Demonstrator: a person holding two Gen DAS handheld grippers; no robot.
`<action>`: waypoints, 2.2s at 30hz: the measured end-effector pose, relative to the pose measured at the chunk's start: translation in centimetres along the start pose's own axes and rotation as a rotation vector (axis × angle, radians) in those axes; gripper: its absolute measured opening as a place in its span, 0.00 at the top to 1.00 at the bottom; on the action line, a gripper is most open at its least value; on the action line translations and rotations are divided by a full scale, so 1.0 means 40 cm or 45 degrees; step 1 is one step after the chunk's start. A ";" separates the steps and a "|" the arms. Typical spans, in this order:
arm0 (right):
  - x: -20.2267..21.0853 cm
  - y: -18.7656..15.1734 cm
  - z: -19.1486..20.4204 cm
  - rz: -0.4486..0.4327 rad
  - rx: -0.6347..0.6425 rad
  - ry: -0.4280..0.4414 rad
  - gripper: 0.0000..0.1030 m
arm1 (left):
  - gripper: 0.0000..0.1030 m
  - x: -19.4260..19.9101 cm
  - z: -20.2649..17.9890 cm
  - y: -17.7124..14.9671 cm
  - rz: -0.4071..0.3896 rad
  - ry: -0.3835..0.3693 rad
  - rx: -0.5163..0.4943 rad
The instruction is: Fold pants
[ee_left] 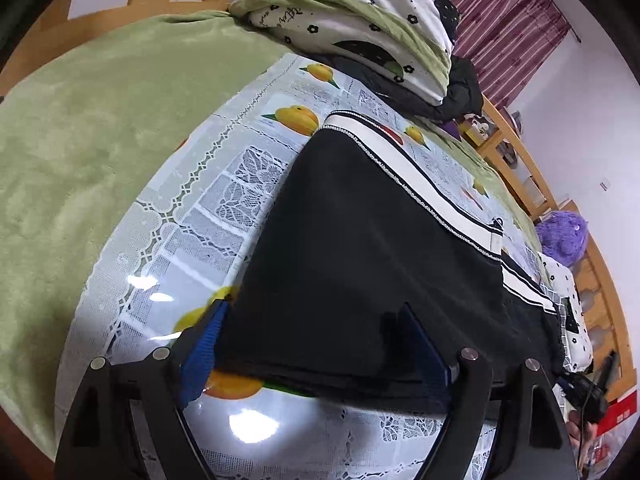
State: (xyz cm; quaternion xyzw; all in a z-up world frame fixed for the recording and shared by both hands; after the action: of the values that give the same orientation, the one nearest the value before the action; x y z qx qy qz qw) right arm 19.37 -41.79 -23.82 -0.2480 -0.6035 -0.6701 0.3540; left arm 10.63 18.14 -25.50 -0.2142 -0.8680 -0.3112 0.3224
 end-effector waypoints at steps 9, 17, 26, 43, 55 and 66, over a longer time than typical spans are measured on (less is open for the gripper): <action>-0.048 0.092 0.422 0.054 0.260 0.361 0.48 | 0.18 0.022 0.000 0.035 0.047 0.075 -0.005; -0.260 0.018 0.709 0.271 0.309 0.490 0.47 | 0.18 0.074 0.005 0.060 0.048 0.127 -0.172; -0.216 0.018 0.779 0.203 0.451 0.456 0.89 | 0.18 0.048 -0.010 0.053 0.069 0.034 -0.146; -0.063 -0.085 0.650 0.116 0.420 0.529 0.67 | 0.19 0.034 0.003 -0.010 0.155 -0.002 -0.159; -0.132 -0.102 0.657 0.168 0.335 0.415 0.60 | 0.80 0.005 -0.048 0.001 0.108 -0.055 0.022; 0.016 -0.045 0.430 0.042 0.373 0.133 0.51 | 0.86 0.153 -0.449 -0.031 -0.065 -0.064 -0.479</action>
State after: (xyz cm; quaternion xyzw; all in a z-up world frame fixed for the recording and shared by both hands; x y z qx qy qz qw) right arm 15.93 -24.91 -21.93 -0.1683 -0.6714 -0.5808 0.4285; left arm 13.31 6.12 -11.00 -0.2563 -0.8074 -0.4706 0.2468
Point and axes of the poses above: each gripper's, at about its wrist camera, not at the fingertips, and x roughly against the way its jaws point, z to its left, y to its top, the point moved 9 cm from there along -x, roughly the way its jaws point, and after that the axes turned 14 degrees about x, right-handed, at the moved point
